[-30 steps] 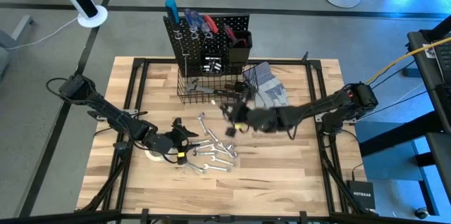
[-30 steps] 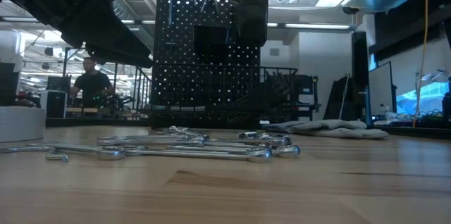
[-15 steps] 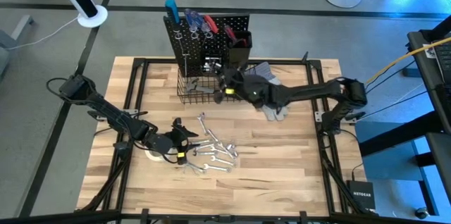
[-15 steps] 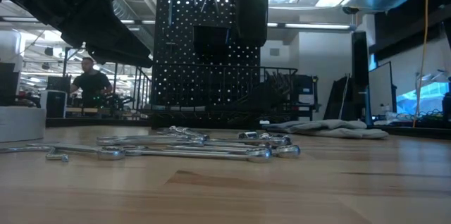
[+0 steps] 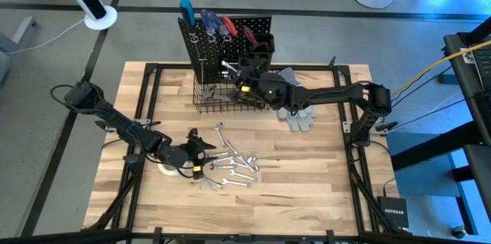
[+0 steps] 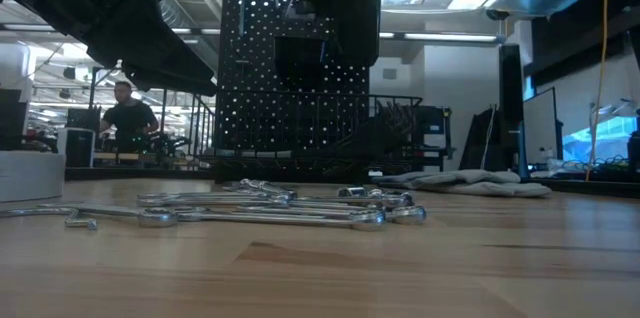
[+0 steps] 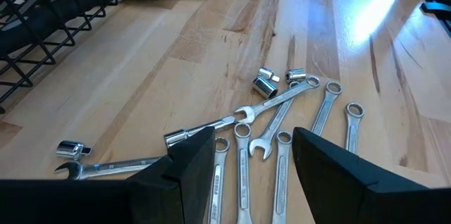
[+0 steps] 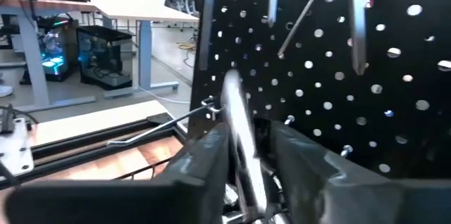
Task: Hang tools onto peg board
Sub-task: Put the extension bar into the left black bin on the peg board, then put the socket into the left black bin on the peg board
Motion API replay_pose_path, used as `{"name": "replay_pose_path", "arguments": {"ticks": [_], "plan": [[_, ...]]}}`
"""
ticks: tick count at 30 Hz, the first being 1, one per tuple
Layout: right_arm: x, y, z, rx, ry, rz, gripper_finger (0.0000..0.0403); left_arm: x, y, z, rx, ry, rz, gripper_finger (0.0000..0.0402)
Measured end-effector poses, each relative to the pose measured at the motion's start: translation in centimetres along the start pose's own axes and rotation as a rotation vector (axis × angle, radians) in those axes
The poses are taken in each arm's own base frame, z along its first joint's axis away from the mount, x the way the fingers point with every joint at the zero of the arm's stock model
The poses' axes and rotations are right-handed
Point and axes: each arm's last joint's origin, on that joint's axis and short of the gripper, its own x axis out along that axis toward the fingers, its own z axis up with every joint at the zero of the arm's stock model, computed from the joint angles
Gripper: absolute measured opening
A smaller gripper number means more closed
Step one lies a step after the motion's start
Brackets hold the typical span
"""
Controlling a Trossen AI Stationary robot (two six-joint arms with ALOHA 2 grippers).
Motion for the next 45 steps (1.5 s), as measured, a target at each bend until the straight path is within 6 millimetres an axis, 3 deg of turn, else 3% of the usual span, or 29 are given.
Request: {"name": "replay_pose_path", "arguments": {"ticks": [8, 13, 19, 24, 29, 35, 45], "plan": [[-1.0, 0.7, 0.4, -0.026, 0.026, 0.029, 0.0199, 0.0, 0.0, 0.0, -0.004, 0.000, -0.001, 0.0182], [-4.6, 2.4, 1.7, -0.123, 0.097, 0.137, 0.0213, 0.0, 0.0, 0.0, -0.005, 0.001, -0.003, 0.0182], [-10.2, 5.1, 0.8, -0.307, 0.319, 0.344, 0.0213, 0.0, 0.0, 0.0, -0.008, 0.001, -0.003, 0.0182], [-14.1, 7.4, -2.0, -0.392, 0.497, 0.596, 0.0213, 0.0, 0.0, 0.0, -0.013, 0.001, -0.003, 0.0182], [-15.9, 8.6, -6.3, -0.328, 0.518, 0.712, 0.0213, 0.0, 0.0, 0.0, -0.012, 0.001, -0.003, 0.0182], [-16.2, 8.9, -11.5, -0.260, 0.494, 0.739, 0.0213, 0.0, 0.0, 0.0, -0.010, 0.001, -0.002, 0.0182], [-14.8, 10.4, -15.7, -0.323, 0.552, 0.796, 0.0213, 0.0, 0.0, 0.0, -0.003, 0.001, -0.002, 0.0182]]}}
